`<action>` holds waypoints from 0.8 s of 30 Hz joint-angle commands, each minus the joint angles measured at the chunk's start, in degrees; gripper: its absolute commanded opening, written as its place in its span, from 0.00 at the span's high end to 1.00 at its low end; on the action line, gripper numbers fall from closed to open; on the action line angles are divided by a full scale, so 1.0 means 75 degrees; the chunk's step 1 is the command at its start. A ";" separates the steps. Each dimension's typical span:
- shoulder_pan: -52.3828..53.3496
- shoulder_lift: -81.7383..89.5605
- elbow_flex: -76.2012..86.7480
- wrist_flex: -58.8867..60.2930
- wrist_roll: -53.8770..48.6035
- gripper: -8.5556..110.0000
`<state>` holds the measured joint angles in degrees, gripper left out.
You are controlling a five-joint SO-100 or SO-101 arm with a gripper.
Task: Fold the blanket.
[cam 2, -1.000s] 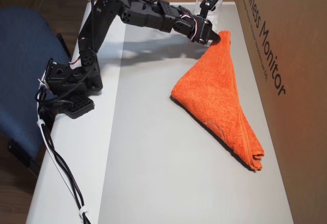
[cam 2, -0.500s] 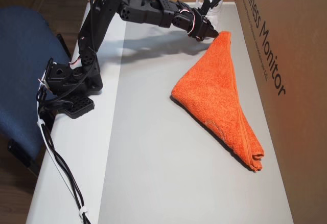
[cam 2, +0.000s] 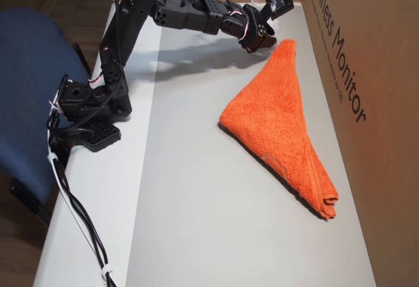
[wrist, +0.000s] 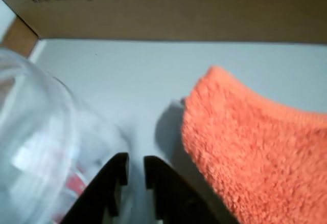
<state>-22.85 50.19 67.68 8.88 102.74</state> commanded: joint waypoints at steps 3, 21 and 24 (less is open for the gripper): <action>-0.0047 0.1148 0.0023 -0.0129 0.0035 0.93; 0.0750 0.3516 0.1969 -0.0129 -0.2613 0.93; 0.1055 0.3961 0.2309 -0.0129 -0.2918 0.93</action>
<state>-16.70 74.27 84.99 8.88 82.09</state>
